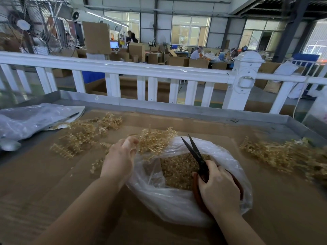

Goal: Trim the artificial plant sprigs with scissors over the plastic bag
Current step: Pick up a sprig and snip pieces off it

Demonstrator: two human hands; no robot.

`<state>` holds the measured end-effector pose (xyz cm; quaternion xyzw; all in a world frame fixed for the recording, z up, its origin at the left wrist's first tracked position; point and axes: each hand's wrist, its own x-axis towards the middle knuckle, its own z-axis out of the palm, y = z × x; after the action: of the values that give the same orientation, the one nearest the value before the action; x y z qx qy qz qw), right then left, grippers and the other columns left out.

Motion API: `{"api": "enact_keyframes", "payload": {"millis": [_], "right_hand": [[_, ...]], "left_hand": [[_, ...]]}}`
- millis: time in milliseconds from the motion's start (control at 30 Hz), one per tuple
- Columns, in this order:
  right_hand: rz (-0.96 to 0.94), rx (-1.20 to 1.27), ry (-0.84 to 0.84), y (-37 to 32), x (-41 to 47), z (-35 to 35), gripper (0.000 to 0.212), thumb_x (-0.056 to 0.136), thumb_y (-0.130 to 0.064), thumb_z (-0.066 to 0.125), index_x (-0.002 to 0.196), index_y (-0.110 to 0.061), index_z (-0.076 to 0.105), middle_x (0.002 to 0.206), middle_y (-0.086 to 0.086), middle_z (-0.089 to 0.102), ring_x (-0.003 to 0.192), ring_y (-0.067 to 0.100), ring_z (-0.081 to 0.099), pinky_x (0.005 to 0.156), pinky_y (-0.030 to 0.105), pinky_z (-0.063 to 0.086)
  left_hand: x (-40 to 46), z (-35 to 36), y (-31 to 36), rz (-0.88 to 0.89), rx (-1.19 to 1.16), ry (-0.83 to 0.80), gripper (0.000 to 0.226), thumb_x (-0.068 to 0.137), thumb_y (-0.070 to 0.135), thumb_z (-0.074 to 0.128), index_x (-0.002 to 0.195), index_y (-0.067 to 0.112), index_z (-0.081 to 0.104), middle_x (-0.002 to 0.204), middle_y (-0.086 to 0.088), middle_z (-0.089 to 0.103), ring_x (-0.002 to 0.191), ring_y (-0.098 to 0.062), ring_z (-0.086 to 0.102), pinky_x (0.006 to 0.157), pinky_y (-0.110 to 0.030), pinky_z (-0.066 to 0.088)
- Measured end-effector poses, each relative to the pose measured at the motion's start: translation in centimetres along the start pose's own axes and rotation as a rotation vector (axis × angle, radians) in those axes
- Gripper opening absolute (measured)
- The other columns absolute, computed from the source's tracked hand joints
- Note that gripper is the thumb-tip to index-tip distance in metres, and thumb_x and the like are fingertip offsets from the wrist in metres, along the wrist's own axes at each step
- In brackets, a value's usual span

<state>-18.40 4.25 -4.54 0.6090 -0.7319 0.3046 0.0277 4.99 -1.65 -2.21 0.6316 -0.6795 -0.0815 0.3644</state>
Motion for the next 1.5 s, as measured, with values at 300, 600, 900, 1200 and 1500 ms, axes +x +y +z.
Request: {"api": "enact_keyframes", "payload": {"millis": [300, 600, 900, 1200, 1500], "right_hand": [[0.002, 0.015, 0.014, 0.0, 0.0, 0.2, 0.039, 0.088, -0.046, 0.058, 0.122, -0.026, 0.054, 0.105, -0.002, 0.063, 0.103, 0.018, 0.057, 0.079, 0.03, 0.048], [-0.007, 0.007, 0.023, 0.2, 0.0, 0.3, 0.037, 0.087, -0.045, 0.059, 0.118, -0.025, 0.056, 0.101, -0.001, 0.063, 0.098, 0.019, 0.058, 0.07, 0.025, 0.04], [-0.01, 0.0, -0.006, 0.1, 0.0, 0.2, 0.039, 0.09, -0.049, 0.053, 0.122, -0.027, 0.053, 0.105, -0.003, 0.061, 0.101, 0.016, 0.056, 0.074, 0.026, 0.044], [-0.004, 0.004, -0.016, 0.1, 0.1, 0.2, 0.04, 0.09, -0.05, 0.052, 0.124, -0.028, 0.05, 0.108, -0.004, 0.059, 0.104, 0.015, 0.054, 0.076, 0.026, 0.045], [-0.014, 0.008, 0.015, 0.2, 0.0, 0.3, 0.039, 0.089, -0.049, 0.055, 0.121, -0.027, 0.053, 0.103, -0.002, 0.061, 0.099, 0.017, 0.056, 0.073, 0.026, 0.045]], "left_hand": [[0.4, 0.0, -1.2, -0.129, 0.329, -0.196, 0.043, 0.103, 0.032, 0.026, 0.145, 0.031, 0.034, 0.155, 0.008, 0.027, 0.146, -0.014, 0.015, 0.118, -0.043, 0.015], [0.3, 0.5, 1.1, -0.098, 0.432, -0.145, 0.054, 0.104, 0.032, 0.02, 0.152, 0.02, 0.002, 0.16, 0.003, -0.004, 0.145, -0.018, -0.017, 0.114, -0.043, -0.013], [0.8, 3.4, 5.0, -0.044, 0.187, -0.264, 0.055, 0.101, 0.009, 0.03, 0.151, 0.027, 0.019, 0.159, 0.005, 0.016, 0.146, -0.019, 0.013, 0.119, -0.039, 0.013], [1.3, 3.2, 4.5, -0.054, 0.013, -0.062, 0.026, 0.097, 0.024, 0.048, 0.122, 0.019, 0.055, 0.131, -0.007, 0.045, 0.119, -0.024, 0.045, 0.103, -0.037, 0.037], [4.0, 2.7, 3.6, -0.303, -0.029, -0.222, 0.037, 0.101, 0.033, 0.036, 0.135, 0.028, 0.05, 0.127, -0.01, 0.059, 0.119, -0.029, 0.051, 0.106, -0.037, 0.035]]}}
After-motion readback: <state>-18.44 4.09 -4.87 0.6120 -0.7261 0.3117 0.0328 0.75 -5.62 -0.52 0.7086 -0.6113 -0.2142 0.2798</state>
